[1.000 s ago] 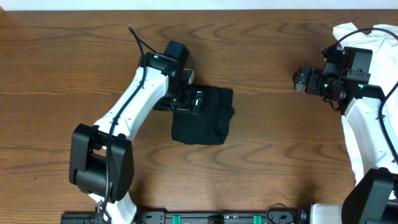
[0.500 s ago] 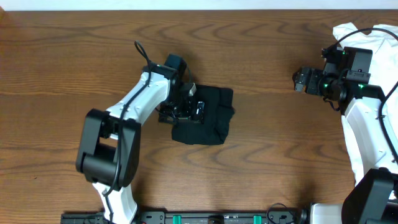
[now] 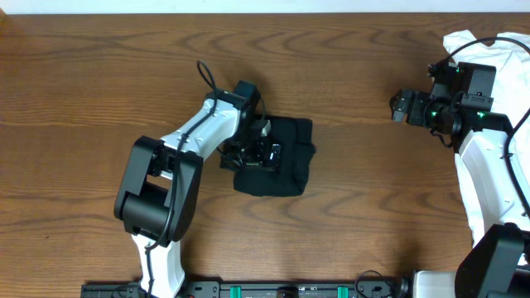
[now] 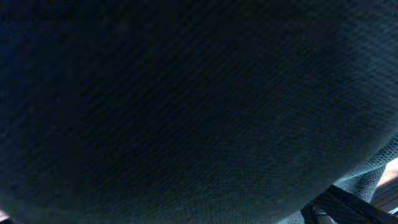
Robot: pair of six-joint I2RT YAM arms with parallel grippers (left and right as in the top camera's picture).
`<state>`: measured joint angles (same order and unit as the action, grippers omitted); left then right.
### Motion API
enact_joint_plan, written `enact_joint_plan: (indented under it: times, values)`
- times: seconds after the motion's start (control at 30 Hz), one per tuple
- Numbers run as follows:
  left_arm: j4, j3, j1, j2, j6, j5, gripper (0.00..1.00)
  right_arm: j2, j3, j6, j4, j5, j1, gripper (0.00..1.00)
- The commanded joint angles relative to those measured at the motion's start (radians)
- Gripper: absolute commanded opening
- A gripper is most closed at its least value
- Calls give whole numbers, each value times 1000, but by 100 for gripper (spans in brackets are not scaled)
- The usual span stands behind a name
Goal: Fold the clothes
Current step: 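Press down on the bundle's top with the left gripper to flatten it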
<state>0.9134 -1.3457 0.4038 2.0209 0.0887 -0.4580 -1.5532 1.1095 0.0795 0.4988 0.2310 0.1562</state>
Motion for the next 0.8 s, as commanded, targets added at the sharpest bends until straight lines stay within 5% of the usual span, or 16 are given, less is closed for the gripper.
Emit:
enact_joint_plan:
  times: [0.0,0.77]
  values:
    - [0,9,15,18,-2,-5,98,-7,-1,10,0,-2,2,99]
    - [-158,118,22,19,-2,-2,99,-7,-1,10,0,-3,2,99]
